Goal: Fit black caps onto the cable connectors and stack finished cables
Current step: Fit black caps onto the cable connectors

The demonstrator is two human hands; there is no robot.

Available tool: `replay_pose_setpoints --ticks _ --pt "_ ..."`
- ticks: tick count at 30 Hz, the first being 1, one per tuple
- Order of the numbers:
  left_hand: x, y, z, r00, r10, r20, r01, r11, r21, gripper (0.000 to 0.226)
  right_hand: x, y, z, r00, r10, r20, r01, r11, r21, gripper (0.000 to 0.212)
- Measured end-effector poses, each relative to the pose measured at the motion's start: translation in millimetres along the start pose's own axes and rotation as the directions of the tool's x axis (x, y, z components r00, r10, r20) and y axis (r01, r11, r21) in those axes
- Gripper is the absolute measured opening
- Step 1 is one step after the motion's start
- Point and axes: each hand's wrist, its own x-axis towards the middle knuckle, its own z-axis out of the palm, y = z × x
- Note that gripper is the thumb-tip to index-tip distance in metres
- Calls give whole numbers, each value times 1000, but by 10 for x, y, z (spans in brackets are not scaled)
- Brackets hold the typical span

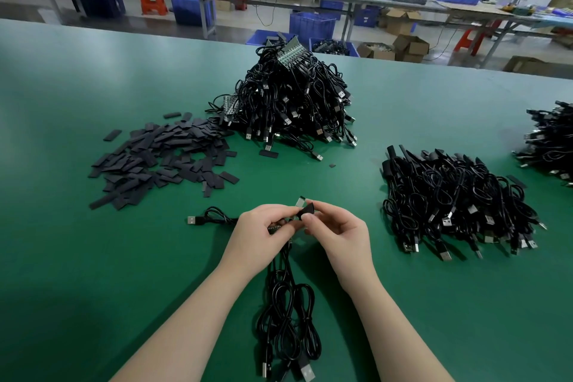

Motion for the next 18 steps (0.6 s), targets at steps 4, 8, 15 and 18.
replay_pose_setpoints --ticks 4,8,15,18 --pt "-1 35 -15 999 20 29 -20 1000 -4 28 5 4 3 1000 -10 -18 10 1000 -2 30" --pt "-2 40 -15 998 36 52 -36 999 -10 29 8 4 -11 999 -10 -37 11 1000 11 31" --pt "-5 33 -5 1000 8 25 -7 999 -35 28 3 -13 -10 1000 1 -12 0 999 47 32" --pt "-7 55 -5 1000 9 -17 -9 999 -41 27 -7 -22 -2 1000 4 -2 -4 999 35 29"
